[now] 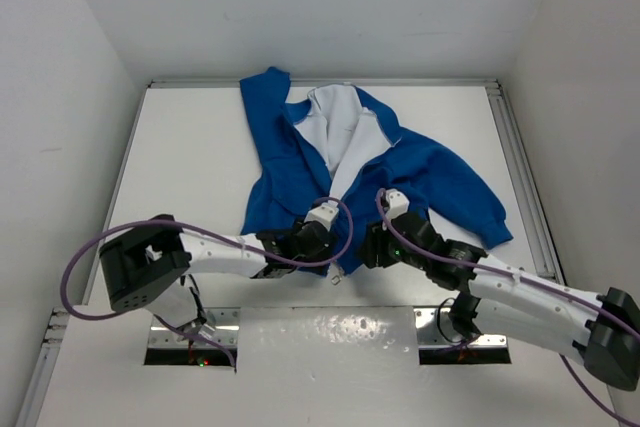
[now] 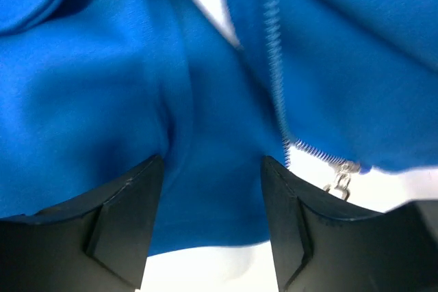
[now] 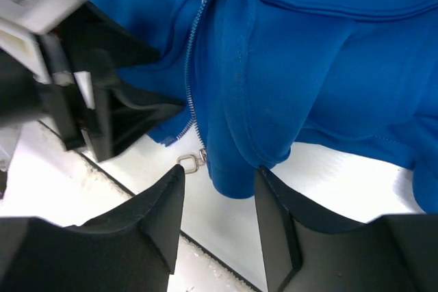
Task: Zip up the jacket
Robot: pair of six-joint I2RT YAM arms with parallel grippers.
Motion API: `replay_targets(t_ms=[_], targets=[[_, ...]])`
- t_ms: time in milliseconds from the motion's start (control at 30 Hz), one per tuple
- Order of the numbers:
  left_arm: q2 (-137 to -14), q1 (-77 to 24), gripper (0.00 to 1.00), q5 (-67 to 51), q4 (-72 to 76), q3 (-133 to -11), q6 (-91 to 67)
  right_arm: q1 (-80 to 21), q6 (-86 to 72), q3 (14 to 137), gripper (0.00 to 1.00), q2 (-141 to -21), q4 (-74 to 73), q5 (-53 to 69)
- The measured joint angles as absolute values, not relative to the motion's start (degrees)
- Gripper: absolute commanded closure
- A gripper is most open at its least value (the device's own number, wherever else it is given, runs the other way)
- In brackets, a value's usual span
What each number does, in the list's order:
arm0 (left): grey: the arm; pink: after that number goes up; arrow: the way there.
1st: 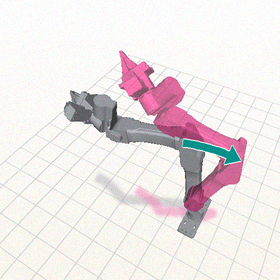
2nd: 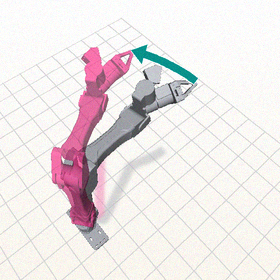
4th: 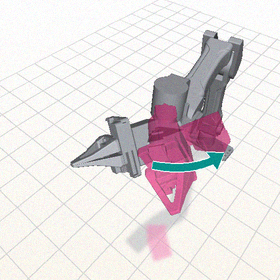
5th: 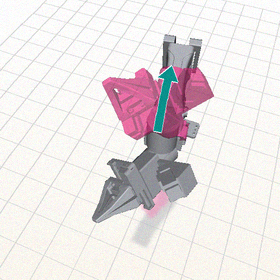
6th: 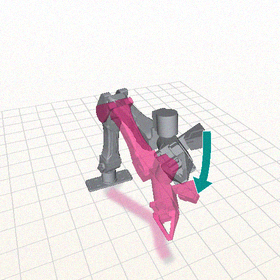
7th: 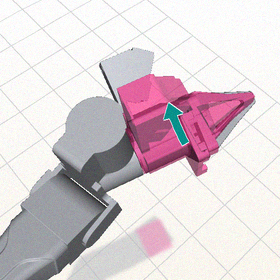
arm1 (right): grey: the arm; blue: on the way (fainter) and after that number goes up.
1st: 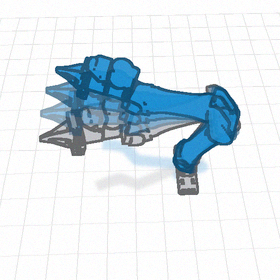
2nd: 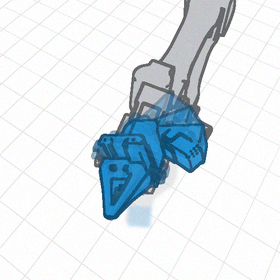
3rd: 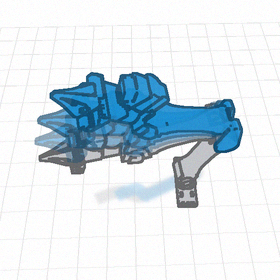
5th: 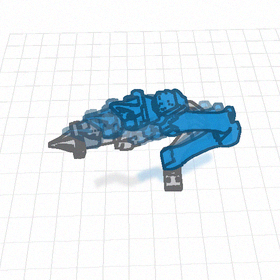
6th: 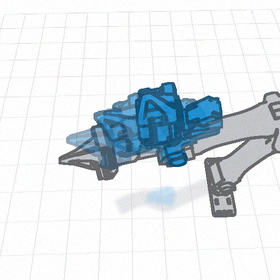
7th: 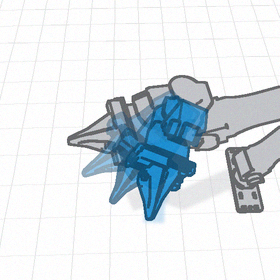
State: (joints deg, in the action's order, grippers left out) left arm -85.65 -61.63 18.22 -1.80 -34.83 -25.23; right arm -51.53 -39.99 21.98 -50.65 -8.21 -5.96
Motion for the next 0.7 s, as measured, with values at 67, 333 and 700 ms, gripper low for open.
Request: replay_targets(t_ms=[67,333,700], targets=[[-87.77,-62.28,0.45,20.25,-1.04,-35.99,-25.23,-51.53,-40.12,21.08,0.54,-48.53,-8.32,-6.31],[-92.88,-62.65,1.00,24.93,4.05,-38.26,-24.69,-51.53,-40.80,19.33,0.55,-41.67,-11.22,-8.12],[-77.84,-62.65,1.00,20.51,3.05,-32.51,-31.03,-51.53,-41.56,22.17,1.00,-48.90,-10.83,-4.51]])
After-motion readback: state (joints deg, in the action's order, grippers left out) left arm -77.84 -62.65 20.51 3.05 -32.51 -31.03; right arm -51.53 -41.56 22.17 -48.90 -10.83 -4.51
